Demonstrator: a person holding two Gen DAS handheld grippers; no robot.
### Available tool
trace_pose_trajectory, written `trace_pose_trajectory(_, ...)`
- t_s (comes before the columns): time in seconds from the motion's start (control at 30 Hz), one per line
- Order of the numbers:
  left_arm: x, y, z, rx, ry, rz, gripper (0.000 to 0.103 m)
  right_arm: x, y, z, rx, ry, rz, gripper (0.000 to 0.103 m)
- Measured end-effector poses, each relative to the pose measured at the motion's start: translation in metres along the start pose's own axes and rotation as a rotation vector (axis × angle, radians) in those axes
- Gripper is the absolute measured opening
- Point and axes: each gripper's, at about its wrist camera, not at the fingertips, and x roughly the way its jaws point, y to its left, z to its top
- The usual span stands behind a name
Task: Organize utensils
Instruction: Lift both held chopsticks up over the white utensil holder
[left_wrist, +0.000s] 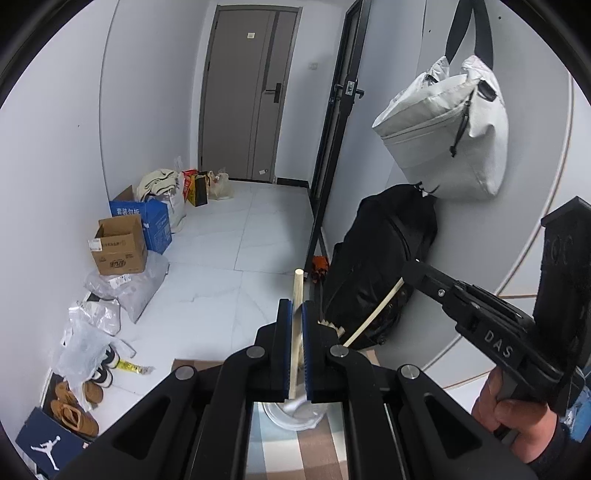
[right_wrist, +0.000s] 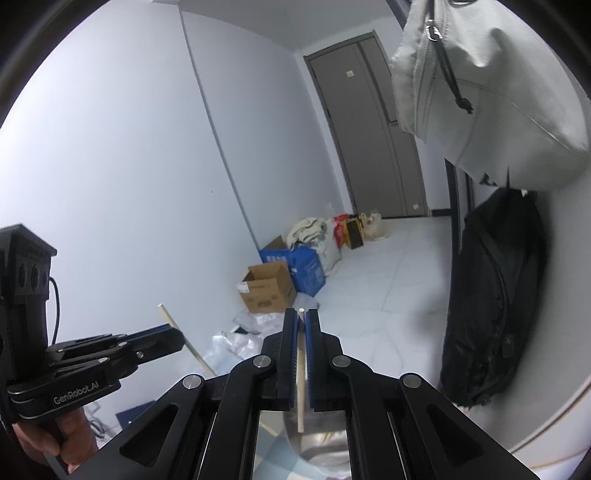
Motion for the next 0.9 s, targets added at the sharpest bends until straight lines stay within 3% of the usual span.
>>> trace_pose_trajectory(0.4,0.045,0.009,0.005,0.029,0.055,0.001,0.001,0.039,-0.011,0.004,-0.014,0.013,-0.011,0.003)
trace_pose_trajectory(0.9,0.089,0.016,-0.005,0.049,0.173,-0.023,0.001,0.078,-0.023,-0.023,-0.002,0.102,0.009,0.003)
